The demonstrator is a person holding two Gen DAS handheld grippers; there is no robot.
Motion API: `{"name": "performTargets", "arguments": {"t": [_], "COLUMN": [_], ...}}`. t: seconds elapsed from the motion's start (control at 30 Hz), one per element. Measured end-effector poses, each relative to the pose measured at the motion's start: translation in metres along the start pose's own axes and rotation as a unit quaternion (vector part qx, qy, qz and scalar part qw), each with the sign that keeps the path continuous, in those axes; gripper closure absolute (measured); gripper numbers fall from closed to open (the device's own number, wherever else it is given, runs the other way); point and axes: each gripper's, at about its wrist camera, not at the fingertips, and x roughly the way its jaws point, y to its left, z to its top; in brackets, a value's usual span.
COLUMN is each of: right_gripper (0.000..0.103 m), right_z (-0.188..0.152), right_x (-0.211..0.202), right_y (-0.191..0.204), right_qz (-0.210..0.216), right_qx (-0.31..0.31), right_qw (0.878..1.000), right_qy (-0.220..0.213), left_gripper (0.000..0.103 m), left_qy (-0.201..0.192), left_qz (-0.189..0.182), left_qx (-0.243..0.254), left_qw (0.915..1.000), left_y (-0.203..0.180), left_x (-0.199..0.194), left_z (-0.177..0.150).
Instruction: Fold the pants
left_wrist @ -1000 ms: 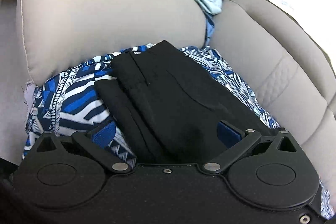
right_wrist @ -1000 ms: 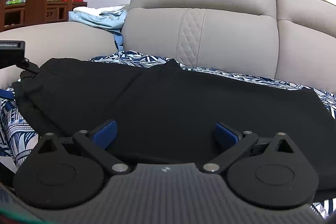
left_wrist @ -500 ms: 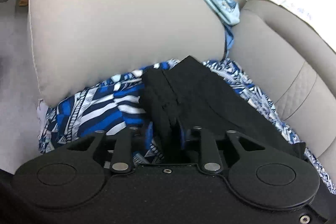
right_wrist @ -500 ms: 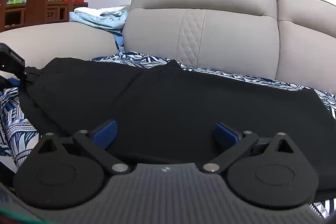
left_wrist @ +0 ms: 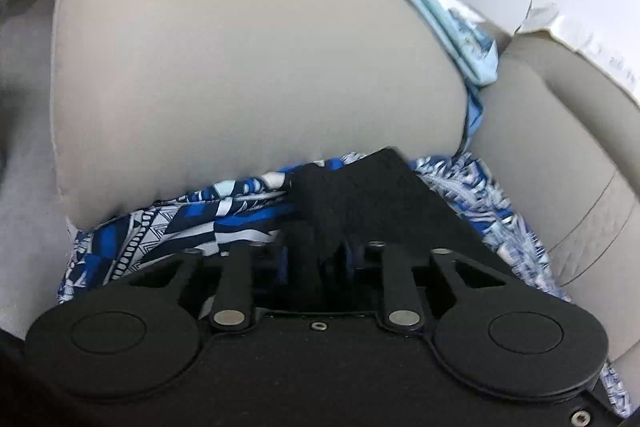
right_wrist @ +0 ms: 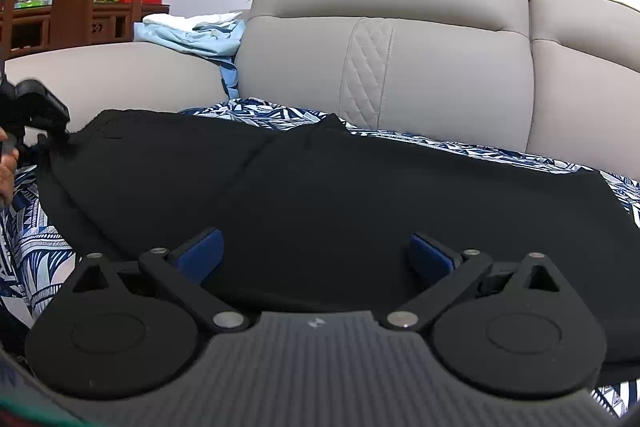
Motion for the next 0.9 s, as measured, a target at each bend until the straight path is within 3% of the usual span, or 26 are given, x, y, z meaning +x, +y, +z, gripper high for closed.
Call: {"name": "performTargets", "arguments": {"t": [0.1,0.23,0.37,0.5,0.63,0.8,0.9], "right_gripper": [0.000,0.000,0.000,0.000,0.000,0.000,0.000], "right_z": [0.002,0.008,0.018,0.035,0.047,0.038,0.028], "right_x": [-0.001,-0.003,-0.009,-0.023,-0.033,-0.056,-0.070], "right_y": [-0.001,-0.008,-0.031,-0.071,-0.135,-0.209,-0.242], "right_qz": [0.004,0.020,0.000,-0.050,-0.091,-0.111,-0.118], "right_qx": [-0.001,0.008,0.052,0.084,0.143,0.244,0.298], "right_qw": [1.000,1.000,0.999,0.994,0.985,0.963,0.947], "right_qy": [0.002,0.007,-0.008,-0.040,-0.040,-0.035,-0.034], "left_gripper": [0.086,0.087,0.087,0.087,0.087,0.087,0.087], "left_qy": [-0.035,-0.063,-0.091,-0.092,-0.080,-0.023,0.026], "left_qz": [-0.016,-0.079,-0.157,-0.239,-0.290,-0.338,-0.361], "left_qx": [0.047,0.067,0.118,0.170,0.243,0.321,0.378], "left_qw": [0.9981,0.9926,0.9764,0.9515,0.9222,0.8842,0.8524], "left_y": [-0.023,-0.061,-0.115,-0.173,-0.232,-0.287,-0.311], "left_x": [-0.027,-0.058,-0.088,-0.111,-0.123,-0.134,-0.144], "left_z": [0.004,0.011,0.007,-0.016,-0.062,-0.140,-0.192]}}
